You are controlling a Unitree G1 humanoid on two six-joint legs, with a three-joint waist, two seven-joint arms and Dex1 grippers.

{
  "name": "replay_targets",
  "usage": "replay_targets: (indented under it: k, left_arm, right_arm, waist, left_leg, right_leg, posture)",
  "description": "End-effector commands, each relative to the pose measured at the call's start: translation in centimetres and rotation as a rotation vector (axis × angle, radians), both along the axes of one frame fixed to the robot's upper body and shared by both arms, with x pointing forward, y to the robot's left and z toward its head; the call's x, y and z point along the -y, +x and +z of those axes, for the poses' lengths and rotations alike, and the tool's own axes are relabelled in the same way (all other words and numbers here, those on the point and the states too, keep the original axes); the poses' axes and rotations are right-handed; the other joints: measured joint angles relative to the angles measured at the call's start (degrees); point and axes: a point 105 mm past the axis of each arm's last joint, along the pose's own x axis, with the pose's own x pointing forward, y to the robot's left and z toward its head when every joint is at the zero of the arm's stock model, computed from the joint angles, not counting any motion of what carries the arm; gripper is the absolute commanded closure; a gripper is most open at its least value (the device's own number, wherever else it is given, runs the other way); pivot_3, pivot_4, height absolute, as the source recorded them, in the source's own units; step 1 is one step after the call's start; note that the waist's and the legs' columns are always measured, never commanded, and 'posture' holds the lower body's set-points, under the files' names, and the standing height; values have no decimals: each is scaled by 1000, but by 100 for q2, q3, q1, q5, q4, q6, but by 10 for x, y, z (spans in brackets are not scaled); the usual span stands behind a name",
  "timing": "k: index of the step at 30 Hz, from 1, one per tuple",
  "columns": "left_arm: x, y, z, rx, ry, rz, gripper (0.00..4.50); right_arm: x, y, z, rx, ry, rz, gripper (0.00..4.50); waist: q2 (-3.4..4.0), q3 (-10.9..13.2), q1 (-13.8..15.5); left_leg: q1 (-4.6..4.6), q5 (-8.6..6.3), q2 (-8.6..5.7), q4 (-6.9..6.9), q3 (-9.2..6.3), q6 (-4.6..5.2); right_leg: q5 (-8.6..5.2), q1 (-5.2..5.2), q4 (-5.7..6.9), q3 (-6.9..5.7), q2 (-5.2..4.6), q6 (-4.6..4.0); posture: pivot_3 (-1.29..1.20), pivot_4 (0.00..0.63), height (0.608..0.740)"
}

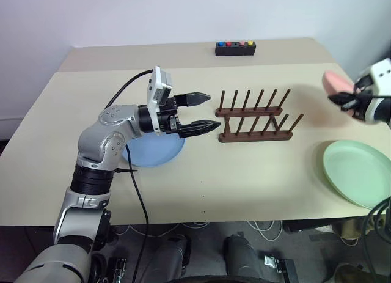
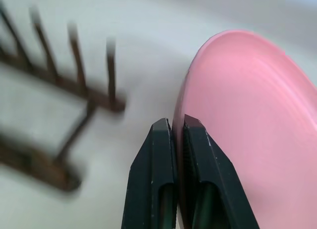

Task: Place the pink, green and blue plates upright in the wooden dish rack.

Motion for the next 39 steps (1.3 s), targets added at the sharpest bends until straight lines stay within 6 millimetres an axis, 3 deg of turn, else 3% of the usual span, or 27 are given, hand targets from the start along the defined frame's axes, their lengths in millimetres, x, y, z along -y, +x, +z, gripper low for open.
replay_targets:
  k: [1, 3, 5, 8, 11, 19, 25, 39]
  left_arm:
    - [-2, -1, 12, 37, -26, 0, 0]
    - [-3, -1, 12, 37, -27, 3, 0]
    - [-4, -1, 12, 35, -29, 5, 0]
    - [-5, -1, 13, 33, -31, 10, 0]
    - [-6, -2, 12, 32, -32, 9, 0]
    - [-5, -6, 10, 24, -25, -1, 0]
    - [-4, -7, 10, 16, -23, -12, 0]
    - [-3, -9, 9, 9, -13, -17, 0]
  right_arm:
    - [-7, -6, 75, 301, 303, 67, 4454]
    - [-4, -14, 104, 412, 536, 115, 4454]
    - [0, -20, 119, 454, 698, 160, 4454]
    - [4, -31, 131, 468, 906, 251, 4454]
    - [-1, -38, 125, 420, 1070, 370, 4454]
    - [-32, -39, 95, 283, 1119, 462, 4454]
    - [-47, -46, 83, 202, 1122, 518, 4454]
    - [-52, -42, 53, 124, 1079, 474, 4454]
  waist:
    - [1, 4, -2]
    - [4, 11, 13]
    - [4, 14, 41]
    - [-4, 19, 62]
    - [-2, 23, 44]
    - [4, 27, -24]
    - [5, 28, 31]
    - [5, 28, 8]
  left_leg:
    - [-1, 0, 0, 1, 0, 0]
    - [-2, 0, 0, 1, -1, 0]
    - [-4, 0, 0, -2, -3, 0]
    - [-8, -1, 0, -4, -9, 2]
    - [-10, -3, -1, -2, -5, 5]
    - [-9, -3, 1, 0, 1, 5]
    - [-12, -2, 0, 3, -1, 5]
    - [-12, -2, 0, 4, 1, 5]
  right_leg:
    - [0, 0, 0, 0, 0, 0]
    - [0, 0, 0, 0, 0, 0]
    - [0, -1, -2, -1, 0, -1]
    - [0, 2, -13, -6, 0, -1]
    - [0, 2, -15, -5, -1, -1]
    - [1, -8, -1, 1, -2, -1]
    - [1, -7, -2, 0, -3, -1]
    - [1, -8, -1, -1, -2, 0]
  posture:
    - [0, 150, 740]
    - [0, 150, 740]
    - [0, 150, 740]
    - [0, 150, 740]
    - [0, 150, 740]
    - [0, 150, 740]
    - [0, 150, 740]
    - [0, 150, 740]
